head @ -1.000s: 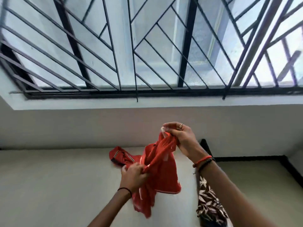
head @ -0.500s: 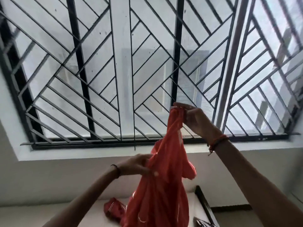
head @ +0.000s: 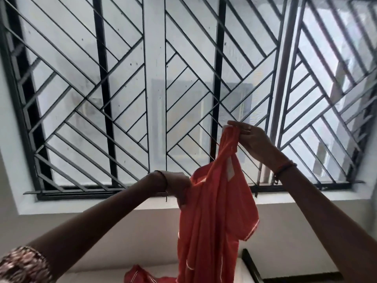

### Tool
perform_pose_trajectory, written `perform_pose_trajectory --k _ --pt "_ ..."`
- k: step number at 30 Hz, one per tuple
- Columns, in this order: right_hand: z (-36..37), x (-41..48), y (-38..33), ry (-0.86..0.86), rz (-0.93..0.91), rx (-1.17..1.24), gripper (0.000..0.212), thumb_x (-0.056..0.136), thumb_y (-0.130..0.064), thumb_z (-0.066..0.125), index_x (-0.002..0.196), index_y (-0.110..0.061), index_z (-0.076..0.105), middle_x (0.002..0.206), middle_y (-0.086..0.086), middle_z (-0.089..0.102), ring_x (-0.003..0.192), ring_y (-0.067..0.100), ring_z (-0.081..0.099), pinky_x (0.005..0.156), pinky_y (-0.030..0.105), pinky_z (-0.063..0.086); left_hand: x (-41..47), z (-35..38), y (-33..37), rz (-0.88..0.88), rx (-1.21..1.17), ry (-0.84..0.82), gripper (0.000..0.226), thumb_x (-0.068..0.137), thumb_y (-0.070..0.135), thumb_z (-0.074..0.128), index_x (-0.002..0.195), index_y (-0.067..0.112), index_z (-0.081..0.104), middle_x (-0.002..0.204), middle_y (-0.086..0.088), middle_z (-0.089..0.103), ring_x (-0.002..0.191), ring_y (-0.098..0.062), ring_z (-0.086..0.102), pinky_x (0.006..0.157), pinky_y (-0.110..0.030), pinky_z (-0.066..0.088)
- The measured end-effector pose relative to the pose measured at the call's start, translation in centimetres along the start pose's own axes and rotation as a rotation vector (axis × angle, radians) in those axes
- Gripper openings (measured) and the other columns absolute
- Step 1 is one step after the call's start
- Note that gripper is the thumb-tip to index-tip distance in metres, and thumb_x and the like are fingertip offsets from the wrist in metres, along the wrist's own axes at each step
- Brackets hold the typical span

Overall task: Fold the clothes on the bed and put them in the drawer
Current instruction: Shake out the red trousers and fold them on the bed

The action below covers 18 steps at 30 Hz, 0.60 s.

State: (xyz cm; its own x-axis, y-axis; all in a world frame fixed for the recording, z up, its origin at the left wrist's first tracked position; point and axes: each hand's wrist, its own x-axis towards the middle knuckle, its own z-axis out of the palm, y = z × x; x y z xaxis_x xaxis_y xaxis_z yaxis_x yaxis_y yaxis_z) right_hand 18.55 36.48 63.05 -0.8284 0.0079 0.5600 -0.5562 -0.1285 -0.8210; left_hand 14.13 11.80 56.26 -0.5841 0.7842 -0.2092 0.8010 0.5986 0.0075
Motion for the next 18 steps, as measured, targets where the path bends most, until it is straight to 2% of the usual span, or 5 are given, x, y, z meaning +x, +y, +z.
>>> perform_pose_trajectory --k 7,10,12,15,18 --pt "-2.5 -0.3 -0.5 -0.043 -0.038 -0.074 0.065 0.037 -0.031 0.094 0.097 -0.011 0.074 0.093 0.007 0.074 0.087 0.015 0.07 0.081 0.02 0.054 -0.3 -2.7 -1.5 -0.031 0.013 0.041 0.034 0.078 0.018 0.076 0.103 -0.001 0.062 0.092 -0.017 0.067 0.073 -0.019 0.055 0.053 -0.008 0.032" --pt "-3.6 -0.9 -1.0 -0.024 -0.021 -0.18 0.082 0.034 -0.041 0.094 0.105 -0.009 0.067 0.091 0.003 0.075 0.086 0.012 0.07 0.08 0.019 0.054 -1.5 -4.1 -2.6 0.033 -0.162 0.22 0.02 0.086 0.009 0.067 0.098 -0.005 0.06 0.077 -0.007 0.059 0.06 -0.007 0.053 0.058 -0.013 0.041" --pt "-4.3 -1.2 -1.1 -0.034 -0.016 -0.286 0.088 0.039 -0.044 0.092 0.111 -0.004 0.062 0.091 -0.001 0.075 0.089 0.01 0.069 0.085 0.02 0.053 -2.3 -4.6 -3.4 0.131 -0.217 0.373 0.019 0.086 0.01 0.067 0.1 -0.002 0.064 0.083 0.003 0.054 0.073 0.004 0.053 0.071 -0.01 0.042" --pt "-5.2 -1.8 -1.2 -0.069 0.018 -0.452 0.047 0.075 -0.007 0.075 0.117 0.008 0.059 0.089 -0.005 0.075 0.091 0.01 0.067 0.092 0.024 0.05 -3.2 -5.0 -2.9 0.3 -0.345 0.582 0.031 0.084 0.031 0.066 0.104 0.007 0.068 0.107 0.013 0.055 0.1 0.011 0.051 0.086 -0.009 0.041" --pt "-5.8 -2.2 -1.4 -0.075 0.061 -0.569 0.023 0.082 0.014 0.057 0.102 0.007 0.065 0.078 -0.006 0.074 0.079 0.005 0.065 0.081 0.017 0.053 -3.7 -5.1 -1.8 0.3 -0.518 0.642 0.015 0.081 0.039 0.064 0.092 0.028 0.067 0.095 0.023 0.062 0.09 0.006 0.055 0.081 -0.012 0.044"
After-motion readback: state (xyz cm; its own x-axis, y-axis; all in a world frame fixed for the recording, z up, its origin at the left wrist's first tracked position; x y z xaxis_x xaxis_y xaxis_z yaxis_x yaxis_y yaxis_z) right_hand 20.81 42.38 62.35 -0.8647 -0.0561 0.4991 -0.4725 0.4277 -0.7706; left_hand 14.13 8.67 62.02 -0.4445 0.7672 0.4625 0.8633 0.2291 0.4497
